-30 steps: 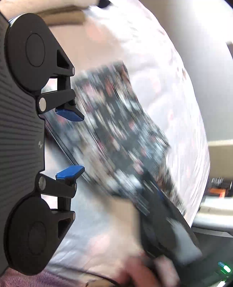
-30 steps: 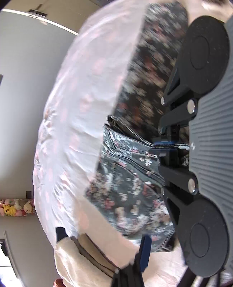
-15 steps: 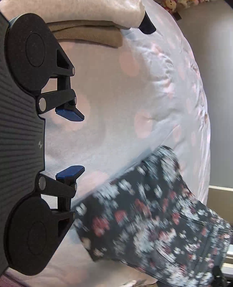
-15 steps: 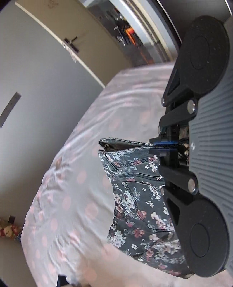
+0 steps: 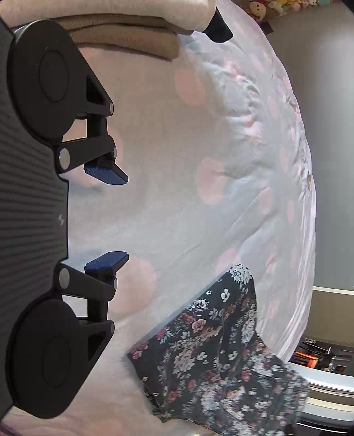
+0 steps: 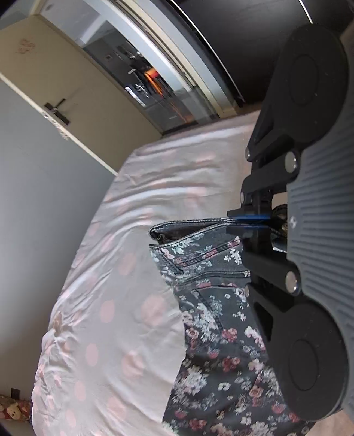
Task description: Fold clothes
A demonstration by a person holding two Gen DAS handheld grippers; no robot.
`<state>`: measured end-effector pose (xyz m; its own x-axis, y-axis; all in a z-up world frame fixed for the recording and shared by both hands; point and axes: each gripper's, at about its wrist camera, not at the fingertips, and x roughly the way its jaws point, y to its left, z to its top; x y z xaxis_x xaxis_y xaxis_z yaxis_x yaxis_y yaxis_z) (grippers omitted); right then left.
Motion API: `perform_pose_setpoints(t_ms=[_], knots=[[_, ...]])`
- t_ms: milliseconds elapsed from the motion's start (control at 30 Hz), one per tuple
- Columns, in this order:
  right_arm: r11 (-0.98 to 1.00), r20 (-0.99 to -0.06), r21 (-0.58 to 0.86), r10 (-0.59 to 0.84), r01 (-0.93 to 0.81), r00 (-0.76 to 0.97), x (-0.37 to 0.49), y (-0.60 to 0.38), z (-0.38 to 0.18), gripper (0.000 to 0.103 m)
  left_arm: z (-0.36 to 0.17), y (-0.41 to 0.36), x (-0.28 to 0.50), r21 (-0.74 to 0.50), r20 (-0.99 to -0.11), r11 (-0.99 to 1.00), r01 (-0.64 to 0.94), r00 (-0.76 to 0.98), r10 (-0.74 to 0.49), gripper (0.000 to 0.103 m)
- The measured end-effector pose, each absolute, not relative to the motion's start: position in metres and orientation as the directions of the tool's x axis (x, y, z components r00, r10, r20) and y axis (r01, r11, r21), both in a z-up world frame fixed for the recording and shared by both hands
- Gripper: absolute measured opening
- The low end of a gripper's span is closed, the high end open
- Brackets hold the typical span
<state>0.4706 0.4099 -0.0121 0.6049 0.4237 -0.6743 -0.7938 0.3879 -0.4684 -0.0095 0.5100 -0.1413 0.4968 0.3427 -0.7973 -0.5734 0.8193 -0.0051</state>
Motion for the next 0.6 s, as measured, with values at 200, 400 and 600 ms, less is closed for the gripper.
perform_pose_setpoints(t_ms=[200, 400, 600], knots=[[0.458, -0.728, -0.412, 0.354, -0.788, 0.587, 0.530, 0.399, -0.080, 0.005, -0.150, 0.507, 0.007, -0.051, -0.793, 0.820, -0.570, 0.523, 0.314, 0.052], [0.474, -0.768, -0.369, 0.329, -0.800, 0.549, 0.566, 0.394, -0.135, 0.005, -0.153, 0.497, 0.033, -0.078, -0.767, 0.839, -0.538, 0.570, 0.294, 0.052], [0.460, -0.796, -0.329, 0.334, -0.825, 0.504, 0.580, 0.389, -0.167, 0.006, -0.158, 0.489, 0.062, -0.160, -0.756, 0.851, -0.501, 0.616, 0.221, 0.052]])
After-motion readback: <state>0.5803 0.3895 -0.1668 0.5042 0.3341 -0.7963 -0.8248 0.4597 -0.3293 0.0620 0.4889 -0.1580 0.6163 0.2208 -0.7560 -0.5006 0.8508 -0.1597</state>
